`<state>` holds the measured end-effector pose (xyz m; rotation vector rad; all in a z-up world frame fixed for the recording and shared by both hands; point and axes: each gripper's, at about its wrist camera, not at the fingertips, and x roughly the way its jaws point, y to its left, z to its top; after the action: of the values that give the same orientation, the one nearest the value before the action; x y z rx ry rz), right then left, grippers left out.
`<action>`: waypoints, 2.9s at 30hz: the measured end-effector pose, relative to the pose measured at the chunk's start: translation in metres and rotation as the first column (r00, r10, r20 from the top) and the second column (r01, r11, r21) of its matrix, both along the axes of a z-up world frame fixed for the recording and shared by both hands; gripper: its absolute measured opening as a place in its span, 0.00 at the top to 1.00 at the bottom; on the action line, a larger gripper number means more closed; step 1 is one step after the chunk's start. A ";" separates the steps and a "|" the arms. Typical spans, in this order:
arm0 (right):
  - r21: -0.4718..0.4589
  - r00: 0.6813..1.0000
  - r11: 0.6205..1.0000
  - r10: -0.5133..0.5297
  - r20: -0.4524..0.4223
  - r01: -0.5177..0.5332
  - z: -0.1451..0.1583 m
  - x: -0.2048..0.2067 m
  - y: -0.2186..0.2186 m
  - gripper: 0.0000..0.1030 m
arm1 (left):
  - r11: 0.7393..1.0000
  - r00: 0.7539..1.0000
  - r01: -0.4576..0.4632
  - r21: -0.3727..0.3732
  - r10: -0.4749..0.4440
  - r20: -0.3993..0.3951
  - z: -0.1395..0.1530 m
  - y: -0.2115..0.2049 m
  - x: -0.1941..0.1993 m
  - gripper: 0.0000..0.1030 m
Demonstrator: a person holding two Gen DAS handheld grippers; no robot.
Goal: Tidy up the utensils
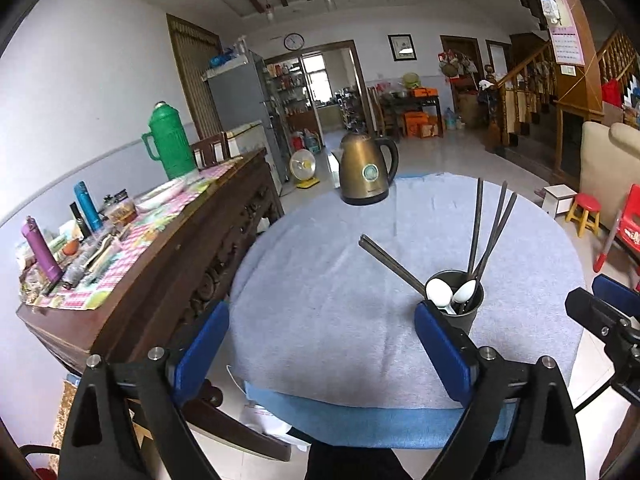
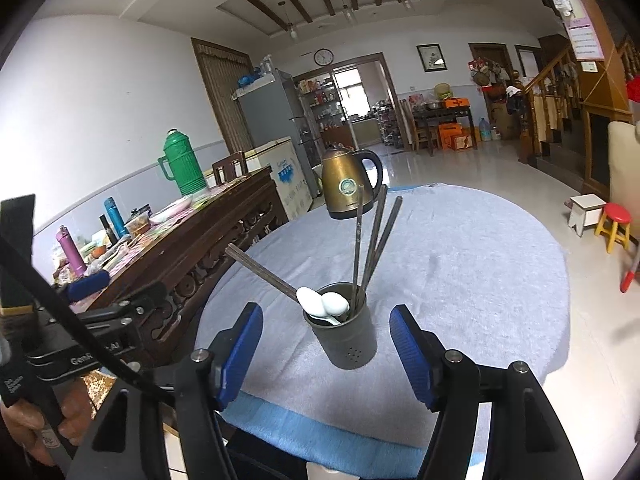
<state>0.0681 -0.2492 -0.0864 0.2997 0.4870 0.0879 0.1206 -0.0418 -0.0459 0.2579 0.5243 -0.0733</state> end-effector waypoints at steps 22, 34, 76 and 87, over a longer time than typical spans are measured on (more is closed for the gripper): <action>-0.020 1.000 1.000 -0.023 -0.019 0.023 -0.001 -0.002 0.027 0.28 | 0.997 0.997 -0.080 -0.001 0.080 0.001 -0.001 0.024 -0.009 0.06; -0.014 0.999 1.000 -0.021 -0.027 0.021 -0.004 0.000 0.029 0.28 | 0.995 0.995 -0.096 -0.010 0.096 0.001 -0.002 0.026 -0.008 0.06; -0.008 0.999 1.000 -0.019 -0.035 0.019 -0.004 0.002 0.034 0.28 | 0.993 0.993 -0.118 -0.007 0.118 -0.010 -0.009 0.030 -0.009 0.06; -0.007 0.999 1.000 -0.021 -0.032 0.021 -0.004 0.002 0.034 0.28 | 0.993 0.993 -0.119 -0.007 0.119 -0.009 -0.010 0.031 -0.008 0.06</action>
<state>0.0702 -0.2156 -0.0904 0.2997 0.5162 0.0611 0.1124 -0.0109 -0.0555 0.2187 0.5465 0.0397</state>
